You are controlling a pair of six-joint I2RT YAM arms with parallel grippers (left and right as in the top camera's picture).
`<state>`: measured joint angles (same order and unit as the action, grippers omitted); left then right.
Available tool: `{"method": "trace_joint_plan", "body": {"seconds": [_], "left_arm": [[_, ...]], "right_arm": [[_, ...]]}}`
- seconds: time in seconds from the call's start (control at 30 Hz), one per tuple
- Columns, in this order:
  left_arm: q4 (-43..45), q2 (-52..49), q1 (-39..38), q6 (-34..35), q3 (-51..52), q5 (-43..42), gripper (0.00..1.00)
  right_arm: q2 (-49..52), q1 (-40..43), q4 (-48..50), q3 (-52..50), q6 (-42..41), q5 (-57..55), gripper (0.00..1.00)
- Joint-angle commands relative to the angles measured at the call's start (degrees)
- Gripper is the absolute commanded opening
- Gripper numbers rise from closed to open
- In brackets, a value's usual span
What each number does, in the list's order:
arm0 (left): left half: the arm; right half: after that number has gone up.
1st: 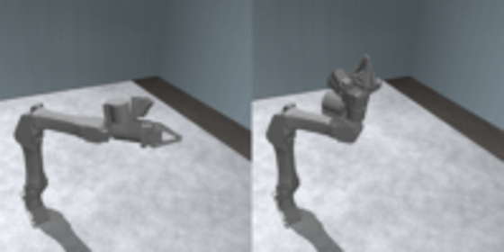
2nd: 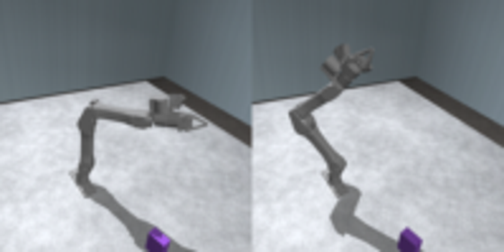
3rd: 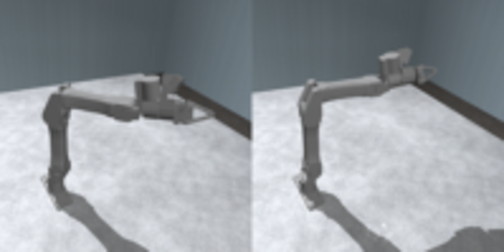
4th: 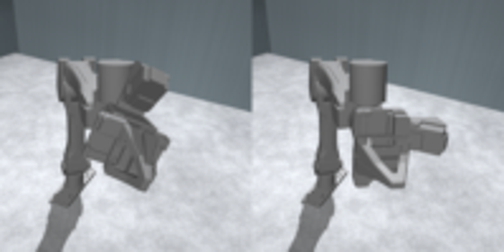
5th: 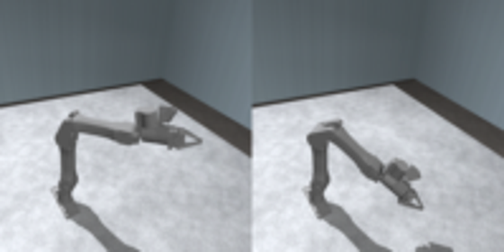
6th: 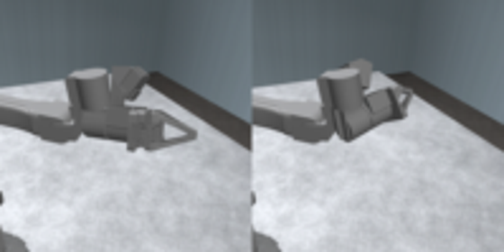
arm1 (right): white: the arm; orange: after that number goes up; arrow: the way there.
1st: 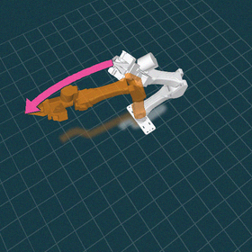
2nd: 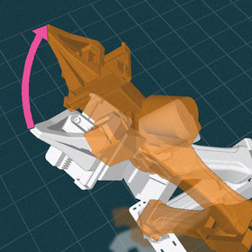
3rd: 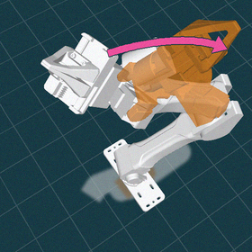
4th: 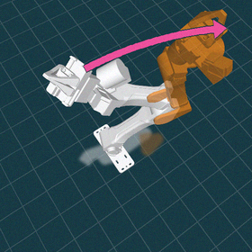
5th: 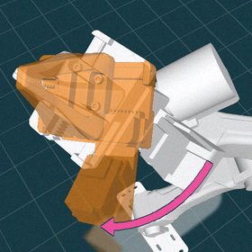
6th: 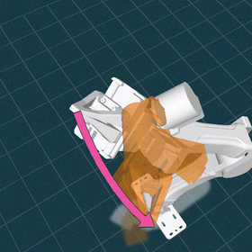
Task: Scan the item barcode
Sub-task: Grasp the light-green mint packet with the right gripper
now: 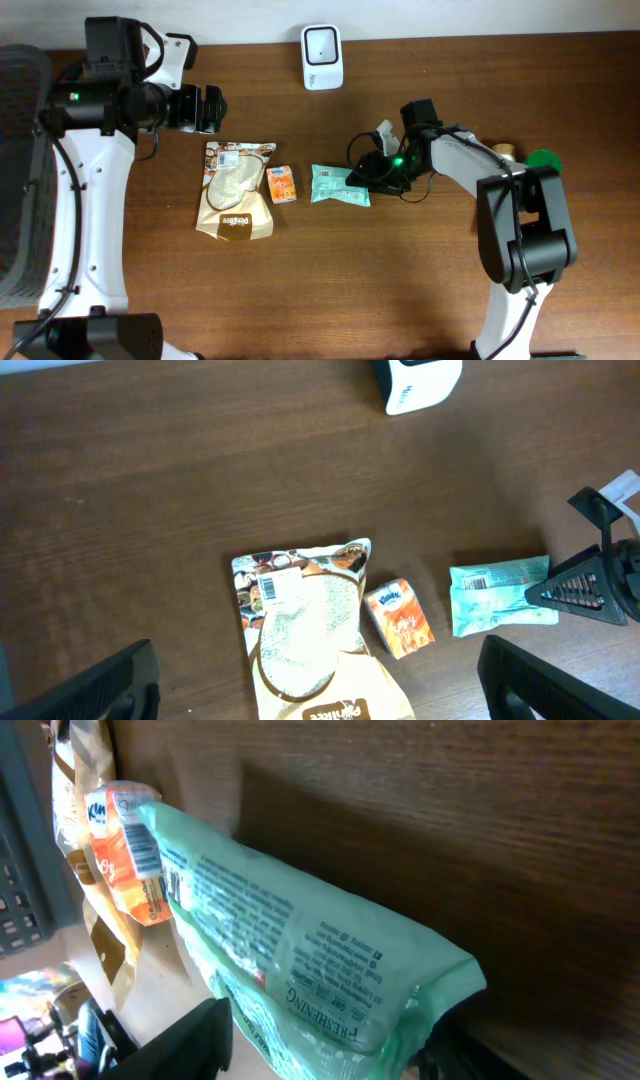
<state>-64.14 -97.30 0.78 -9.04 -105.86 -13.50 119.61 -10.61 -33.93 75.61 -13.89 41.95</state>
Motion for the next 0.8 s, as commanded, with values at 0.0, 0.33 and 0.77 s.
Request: {"method": "trace_joint_plan", "body": {"seconds": [0.0, 0.33, 0.77], "left_arm": [[0.0, -0.2, 0.2, -0.9, -0.2, -0.2, 0.99], [0.0, -0.2, 0.2, -0.9, -0.2, -0.2, 0.99], [0.0, -0.2, 0.2, -0.9, -0.2, -0.2, 0.99]], "right_arm": [[3.1, -0.3, 1.2, -0.7, -2.7, -0.5, 0.51], [8.9, -2.5, 6.6, -0.8, -7.7, 0.2, 0.17], [2.0, -2.4, 7.8, -0.7, -5.0, 5.9, 0.04]]}}
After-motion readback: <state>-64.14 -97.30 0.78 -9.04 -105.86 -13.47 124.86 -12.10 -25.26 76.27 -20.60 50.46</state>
